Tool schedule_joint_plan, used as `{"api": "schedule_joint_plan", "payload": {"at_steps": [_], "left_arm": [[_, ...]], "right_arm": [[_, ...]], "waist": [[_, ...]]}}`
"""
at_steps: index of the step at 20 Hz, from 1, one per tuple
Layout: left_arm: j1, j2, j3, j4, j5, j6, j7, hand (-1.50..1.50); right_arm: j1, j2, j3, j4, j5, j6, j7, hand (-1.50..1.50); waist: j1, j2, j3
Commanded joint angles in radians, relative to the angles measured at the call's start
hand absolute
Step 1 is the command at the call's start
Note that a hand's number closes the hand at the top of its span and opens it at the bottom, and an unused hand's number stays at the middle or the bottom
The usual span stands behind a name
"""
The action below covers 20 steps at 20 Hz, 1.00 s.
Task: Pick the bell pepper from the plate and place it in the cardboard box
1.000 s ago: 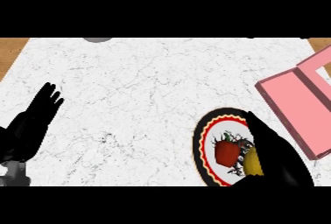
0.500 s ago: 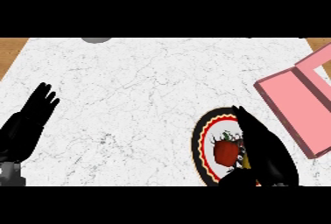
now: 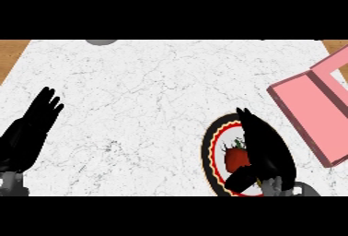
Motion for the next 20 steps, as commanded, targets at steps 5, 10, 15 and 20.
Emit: {"api": "schedule_joint_plan", "payload": {"at_steps": [5, 10, 15, 20], "left_arm": [[-0.011, -0.019, 0.02, 0.018, -0.006, -0.016, -0.01, 0.0], [-0.007, 0.011, 0.048, 0.026, 0.005, -0.06, -0.004, 0.0], [0.018, -0.082, -0.015, -0.004, -0.057, 0.003, -0.024, 0.0], [0.018, -0.055, 0.027, 0.044, -0.032, -0.065, -0.044, 0.0]], "right_arm": [[-0.016, 0.041, -0.045, -0.004, 0.002, 0.145, 0.185, -1.5], [0.022, 0.089, -0.015, 0.043, 0.08, 0.115, 0.18, -1.5], [0.015, 0.09, -0.081, 0.116, 0.077, 0.131, 0.092, -1.5], [0.051, 0.133, -0.063, 0.127, 0.118, 0.149, 0.078, -1.5]], "waist": [[-0.006, -0.001, 0.0], [-0.005, -0.002, 0.0], [-0.002, 0.0, 0.001], [-0.004, 0.0, 0.0]]}}
